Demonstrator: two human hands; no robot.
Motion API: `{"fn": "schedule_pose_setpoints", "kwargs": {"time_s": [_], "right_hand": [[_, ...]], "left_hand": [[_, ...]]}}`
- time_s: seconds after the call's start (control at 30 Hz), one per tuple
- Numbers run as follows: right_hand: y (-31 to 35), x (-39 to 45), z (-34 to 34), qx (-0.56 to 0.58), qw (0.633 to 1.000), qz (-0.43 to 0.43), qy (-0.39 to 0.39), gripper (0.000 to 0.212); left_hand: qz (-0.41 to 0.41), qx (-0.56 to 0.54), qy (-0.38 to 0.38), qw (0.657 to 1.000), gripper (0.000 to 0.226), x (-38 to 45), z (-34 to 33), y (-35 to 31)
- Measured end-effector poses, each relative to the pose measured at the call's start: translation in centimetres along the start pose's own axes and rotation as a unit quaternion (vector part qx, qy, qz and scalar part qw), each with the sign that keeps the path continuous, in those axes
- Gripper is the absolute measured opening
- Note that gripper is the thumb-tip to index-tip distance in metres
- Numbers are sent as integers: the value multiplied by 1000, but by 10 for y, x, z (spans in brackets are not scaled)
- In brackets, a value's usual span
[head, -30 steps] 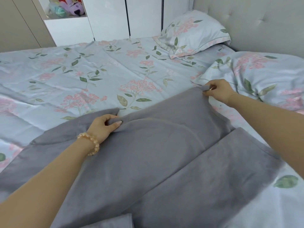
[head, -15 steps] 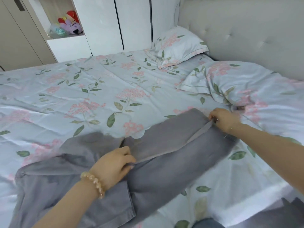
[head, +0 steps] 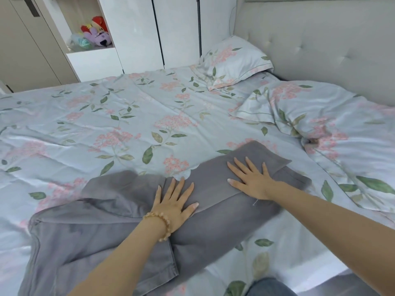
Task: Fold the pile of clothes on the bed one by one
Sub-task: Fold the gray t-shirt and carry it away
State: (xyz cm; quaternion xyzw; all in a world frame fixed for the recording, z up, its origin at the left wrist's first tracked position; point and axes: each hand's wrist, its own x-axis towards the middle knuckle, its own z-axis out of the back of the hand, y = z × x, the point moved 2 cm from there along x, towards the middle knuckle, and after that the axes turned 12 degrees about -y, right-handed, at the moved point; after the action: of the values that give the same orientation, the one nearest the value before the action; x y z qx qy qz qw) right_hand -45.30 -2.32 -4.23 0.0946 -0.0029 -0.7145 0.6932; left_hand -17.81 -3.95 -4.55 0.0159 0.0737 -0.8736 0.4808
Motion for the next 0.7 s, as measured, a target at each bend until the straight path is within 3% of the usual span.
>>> {"fn": "schedule_pose_setpoints", "kwargs": {"time_s": [0.13,0.2,0.27,0.33,0.4,0.47,0.57,0.63,0.7], "right_hand": [[-3,-5,-13,4,999,-18,-33,69],[7,-3,-8,-15,999,-32,-33,62],[29,3,4,-57,995,-14,-79,54],[69,8,15,-39,986,54,-154,45],[118,14,22,37,975,117,-185,38],[167,25,23,86,977,111,-163,30],[210,49,16,104,989,17,-103,54],[221,61,7,142,986,-38,-74,54],[226,68,-3,193,979,-40,-59,46]], "left_hand": [[14,-70,33,997,67,1,3,3],[45,-262,12,964,52,0,22,14],[75,-415,-71,904,22,-9,51,39],[112,-395,-181,893,15,-19,78,76],[178,-317,-267,892,14,-25,96,121],[244,-244,-295,891,19,-23,102,165],[337,-161,-167,912,58,-11,89,207],[370,-116,-84,918,77,-4,72,219],[374,-69,-61,923,83,-2,58,223]]}}
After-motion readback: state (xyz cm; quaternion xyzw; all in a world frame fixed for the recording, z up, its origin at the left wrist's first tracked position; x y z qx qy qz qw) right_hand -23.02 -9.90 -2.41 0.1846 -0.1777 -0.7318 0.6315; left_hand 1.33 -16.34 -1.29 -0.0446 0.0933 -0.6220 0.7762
